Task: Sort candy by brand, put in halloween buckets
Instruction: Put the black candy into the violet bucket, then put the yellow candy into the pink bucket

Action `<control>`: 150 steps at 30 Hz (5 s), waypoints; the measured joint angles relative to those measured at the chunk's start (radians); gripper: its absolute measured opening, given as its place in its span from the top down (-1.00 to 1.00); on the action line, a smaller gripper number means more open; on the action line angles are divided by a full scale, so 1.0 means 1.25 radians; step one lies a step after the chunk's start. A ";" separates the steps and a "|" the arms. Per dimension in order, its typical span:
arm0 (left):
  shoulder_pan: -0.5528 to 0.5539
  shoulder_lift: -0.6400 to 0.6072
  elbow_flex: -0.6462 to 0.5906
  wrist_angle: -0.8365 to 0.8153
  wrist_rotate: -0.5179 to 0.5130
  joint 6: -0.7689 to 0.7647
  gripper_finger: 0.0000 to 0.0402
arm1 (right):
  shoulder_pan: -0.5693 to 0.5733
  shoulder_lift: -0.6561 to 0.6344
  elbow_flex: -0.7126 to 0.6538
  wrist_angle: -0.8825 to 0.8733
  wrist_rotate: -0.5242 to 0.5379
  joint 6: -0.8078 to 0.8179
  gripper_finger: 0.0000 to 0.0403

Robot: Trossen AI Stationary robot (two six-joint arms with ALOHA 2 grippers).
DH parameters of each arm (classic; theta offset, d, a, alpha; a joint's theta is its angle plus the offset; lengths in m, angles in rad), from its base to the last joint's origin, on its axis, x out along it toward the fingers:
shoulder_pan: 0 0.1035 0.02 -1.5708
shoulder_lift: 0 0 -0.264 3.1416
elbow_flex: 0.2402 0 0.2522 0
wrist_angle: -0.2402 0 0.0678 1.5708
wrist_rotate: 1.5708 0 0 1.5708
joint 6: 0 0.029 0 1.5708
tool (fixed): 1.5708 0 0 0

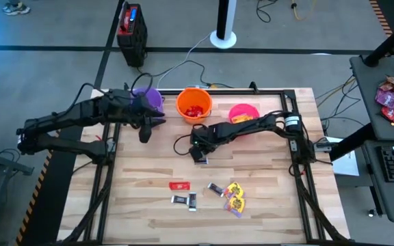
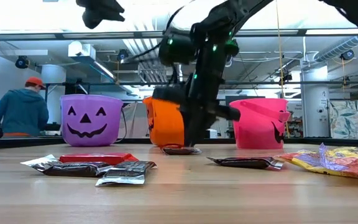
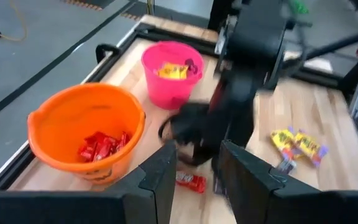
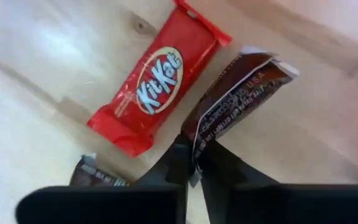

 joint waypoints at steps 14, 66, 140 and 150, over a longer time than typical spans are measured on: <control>0.001 -0.063 -0.293 0.394 0.365 -0.057 0.46 | 0.059 -0.304 0.006 0.074 -0.017 -0.490 0.94; 0.030 0.181 -0.173 0.573 0.252 -0.121 0.92 | 0.048 -0.331 0.005 0.204 0.031 -0.500 0.44; 0.296 -0.008 0.081 -0.070 0.009 0.009 0.18 | 0.268 -0.331 -0.441 0.080 -0.201 0.277 0.07; 0.296 0.007 0.056 -0.072 0.009 0.006 0.18 | 0.293 -0.278 -0.415 0.083 -0.215 0.269 0.07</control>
